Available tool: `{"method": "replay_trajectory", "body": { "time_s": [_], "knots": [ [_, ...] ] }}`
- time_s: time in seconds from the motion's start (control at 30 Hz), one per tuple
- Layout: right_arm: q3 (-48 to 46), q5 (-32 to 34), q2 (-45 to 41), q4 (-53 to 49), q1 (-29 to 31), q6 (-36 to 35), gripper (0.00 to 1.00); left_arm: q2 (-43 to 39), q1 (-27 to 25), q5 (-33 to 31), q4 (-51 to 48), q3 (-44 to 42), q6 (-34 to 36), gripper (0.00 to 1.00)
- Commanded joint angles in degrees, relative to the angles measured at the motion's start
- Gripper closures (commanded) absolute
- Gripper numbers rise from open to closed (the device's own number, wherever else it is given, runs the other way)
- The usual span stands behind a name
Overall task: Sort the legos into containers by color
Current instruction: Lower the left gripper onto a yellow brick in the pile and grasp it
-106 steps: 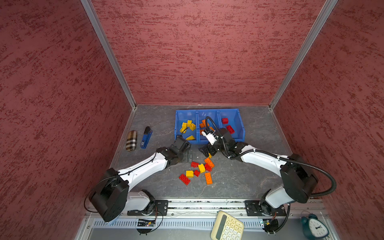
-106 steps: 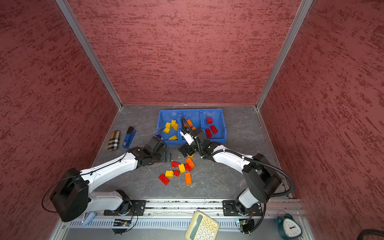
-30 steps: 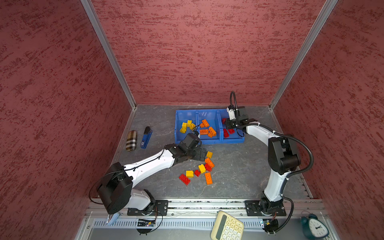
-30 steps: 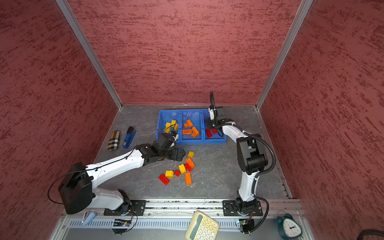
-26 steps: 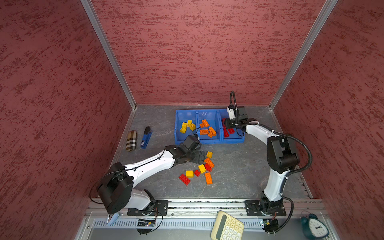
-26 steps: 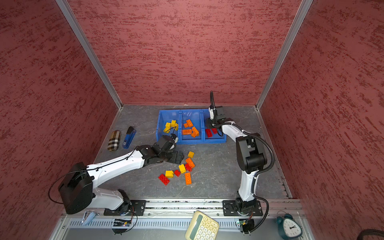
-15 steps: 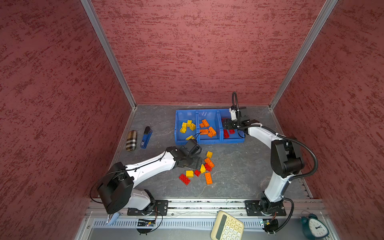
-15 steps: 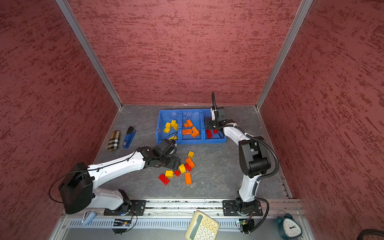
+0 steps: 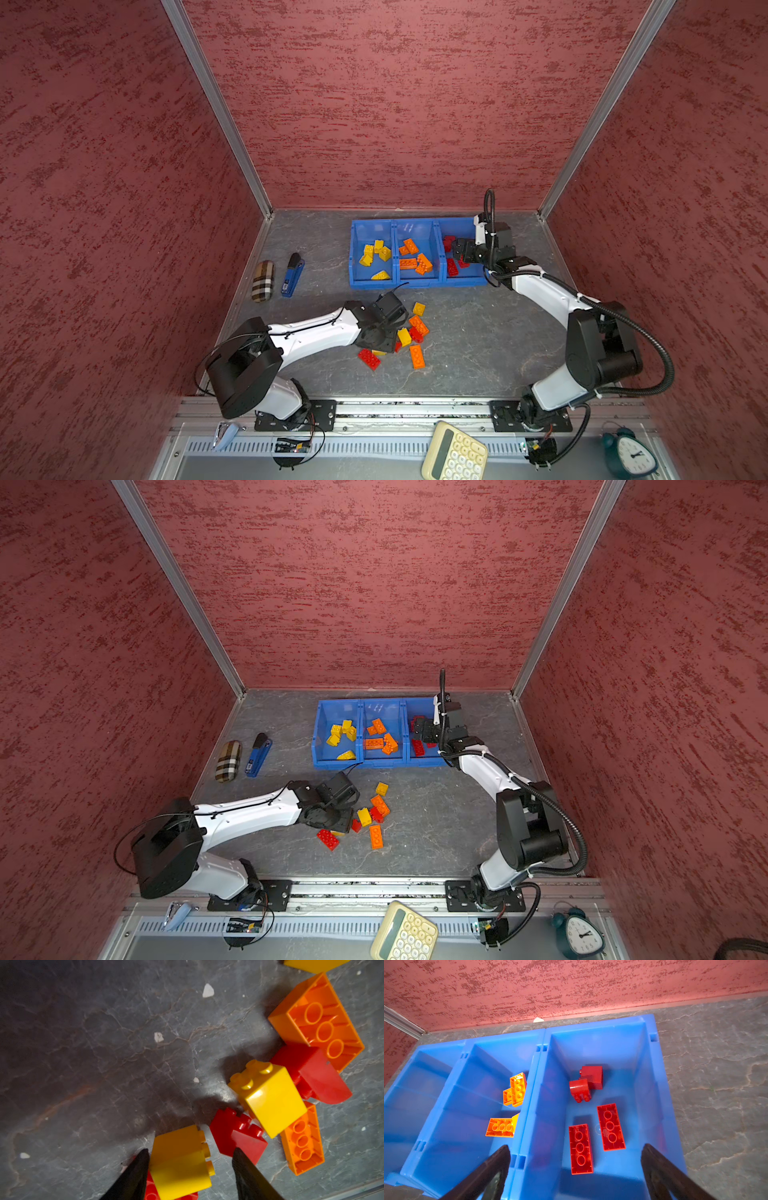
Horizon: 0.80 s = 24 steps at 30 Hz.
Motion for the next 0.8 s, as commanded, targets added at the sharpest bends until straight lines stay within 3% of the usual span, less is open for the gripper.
{"method": "replay_trajectory", "body": {
  "time_s": [0.0,0.2,0.53,0.77],
  "knots": [
    [0.4,1.4,0.3,2.8,0.3,0.8,0.01,2.9,-0.7,-1.8,-0.9,-0.5,-1.0,0.37],
    [0.2,0.8,0.7,2.9,0.2,1.0,0.01,3.7,-1.1,-2.5,-1.0,-0.4,-1.2,0.39],
    [0.0,-1.2,-0.8,2.0,0.3,1.4,0.01,-8.2,-1.0,-3.6,0.5,-3.5,0.5,0.26],
    [-6.2,-5.1,-10.4,2.7,1.4,1.9,0.01,-11.2,-1.1,-3.4,-1.5,-5.3,1.0,0.35]
  ]
}}
